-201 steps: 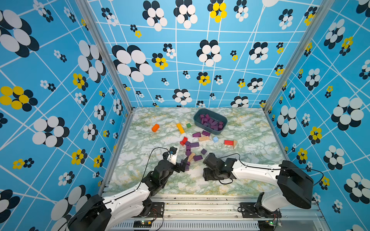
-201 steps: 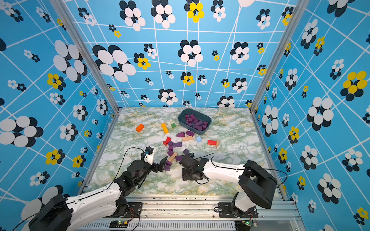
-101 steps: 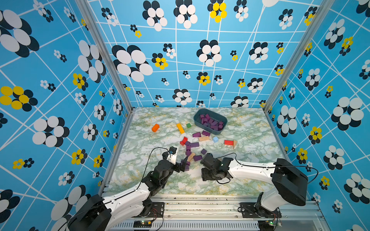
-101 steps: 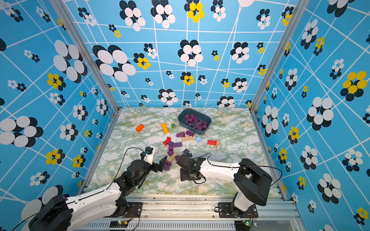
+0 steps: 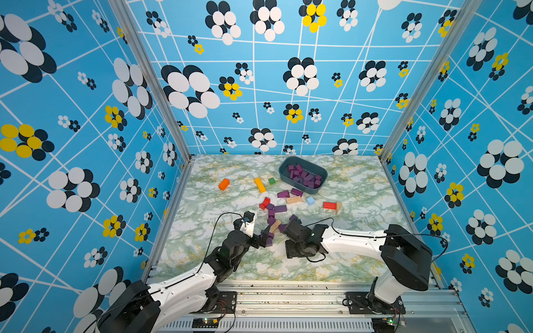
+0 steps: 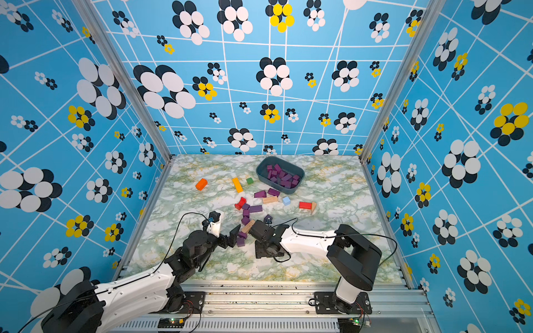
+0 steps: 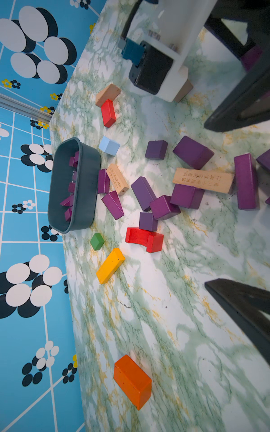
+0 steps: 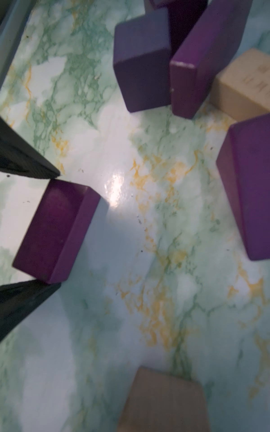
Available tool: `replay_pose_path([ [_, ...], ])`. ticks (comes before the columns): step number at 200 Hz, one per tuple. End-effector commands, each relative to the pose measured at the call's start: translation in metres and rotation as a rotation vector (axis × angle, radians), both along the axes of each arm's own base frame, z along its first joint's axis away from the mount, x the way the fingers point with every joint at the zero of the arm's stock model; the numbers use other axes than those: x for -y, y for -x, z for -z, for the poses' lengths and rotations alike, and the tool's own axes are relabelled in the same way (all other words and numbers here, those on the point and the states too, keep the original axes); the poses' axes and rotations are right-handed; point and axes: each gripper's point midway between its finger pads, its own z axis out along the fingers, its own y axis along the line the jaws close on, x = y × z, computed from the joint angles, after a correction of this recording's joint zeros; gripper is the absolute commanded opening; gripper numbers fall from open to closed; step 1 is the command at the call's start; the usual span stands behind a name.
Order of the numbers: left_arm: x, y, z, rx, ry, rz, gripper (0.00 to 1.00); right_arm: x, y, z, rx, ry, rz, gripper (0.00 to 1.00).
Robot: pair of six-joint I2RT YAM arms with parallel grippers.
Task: Pick purple bricks into the storage bin
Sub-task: Pick up the building block from the center of the board.
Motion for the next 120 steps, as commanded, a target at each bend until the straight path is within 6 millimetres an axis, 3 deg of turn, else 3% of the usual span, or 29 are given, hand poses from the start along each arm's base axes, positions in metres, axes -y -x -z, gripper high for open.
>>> replay_pose_path([
  [1,0.000,-0.002,-0.005,0.007,0.012,-0.016,1.00,0.016,-0.001,0.006,0.018,0.105,-0.012,0.69],
  [120,-0.001,-0.005,-0.002,-0.003,0.007,-0.027,1.00,0.014,-0.017,0.018,0.045,0.214,-0.053,0.74],
])
